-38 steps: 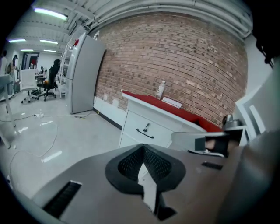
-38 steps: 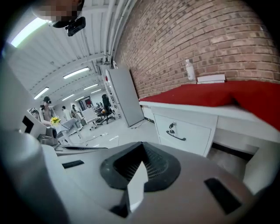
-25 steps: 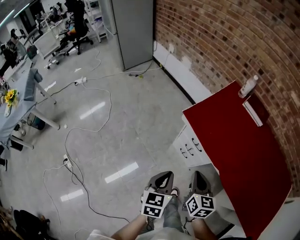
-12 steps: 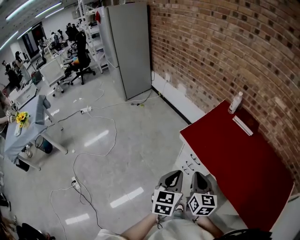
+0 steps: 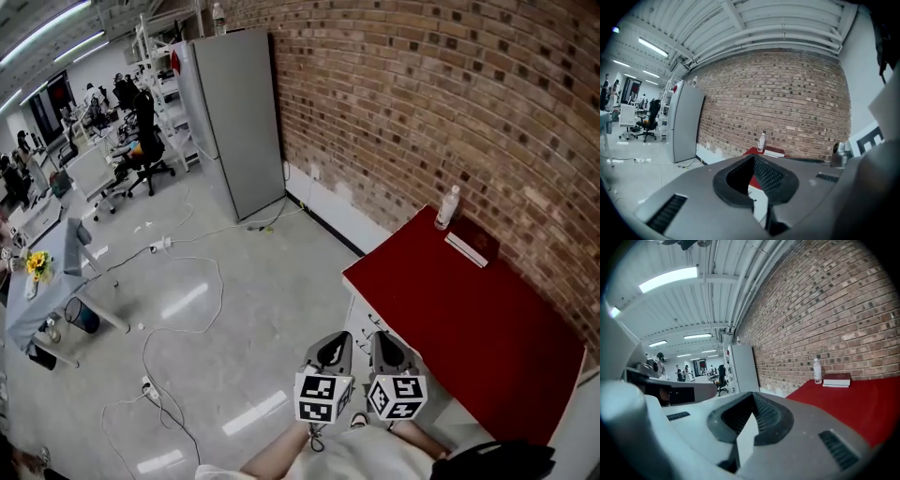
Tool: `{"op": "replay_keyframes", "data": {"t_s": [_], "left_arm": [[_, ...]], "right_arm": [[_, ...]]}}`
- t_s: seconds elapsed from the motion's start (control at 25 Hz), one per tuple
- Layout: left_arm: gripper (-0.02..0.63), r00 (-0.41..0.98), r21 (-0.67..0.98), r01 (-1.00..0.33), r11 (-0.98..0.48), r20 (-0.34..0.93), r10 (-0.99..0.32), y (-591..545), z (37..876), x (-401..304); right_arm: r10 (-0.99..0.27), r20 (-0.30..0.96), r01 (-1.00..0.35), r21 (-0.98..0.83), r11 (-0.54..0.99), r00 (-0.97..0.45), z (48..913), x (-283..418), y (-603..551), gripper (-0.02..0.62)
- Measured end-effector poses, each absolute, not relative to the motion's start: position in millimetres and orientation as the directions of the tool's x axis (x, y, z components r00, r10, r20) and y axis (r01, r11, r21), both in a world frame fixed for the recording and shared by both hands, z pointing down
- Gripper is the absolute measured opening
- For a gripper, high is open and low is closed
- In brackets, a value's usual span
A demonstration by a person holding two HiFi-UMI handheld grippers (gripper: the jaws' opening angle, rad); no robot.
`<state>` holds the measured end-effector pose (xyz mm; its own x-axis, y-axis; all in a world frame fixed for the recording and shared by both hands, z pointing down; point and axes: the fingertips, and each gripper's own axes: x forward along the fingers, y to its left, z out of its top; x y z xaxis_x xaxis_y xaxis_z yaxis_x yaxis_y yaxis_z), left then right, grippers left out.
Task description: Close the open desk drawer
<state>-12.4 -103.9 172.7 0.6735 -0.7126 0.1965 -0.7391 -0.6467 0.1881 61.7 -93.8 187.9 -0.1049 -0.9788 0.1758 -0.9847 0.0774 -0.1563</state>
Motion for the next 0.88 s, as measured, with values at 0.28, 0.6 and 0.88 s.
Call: {"op": "replay_keyframes", "data": {"t_s": [0.28, 0.6, 0.88], "left_arm": [[0.009, 0.676, 0.161, -0.736, -0.657, 0.162, -0.719, -115, 156, 0], [0.008, 0.676, 0.152, -0.737, -0.659, 0.166, -0.718, -125, 157, 19], [0.008, 0.670, 0.147, -0.743, -0.653, 0.178, -0.721, -125, 160, 29]], "right_arm": [[-0.983, 0.153, -0.986, -0.144, 0.081, -0.103, 176, 72, -101, -0.002], [-0.981, 0.168, -0.985, -0.155, 0.072, -0.098, 182, 92, -107, -0.002], [-0.979, 0.177, -0.984, -0.162, 0.074, -0.103, 184, 102, -105, -0.002]]}}
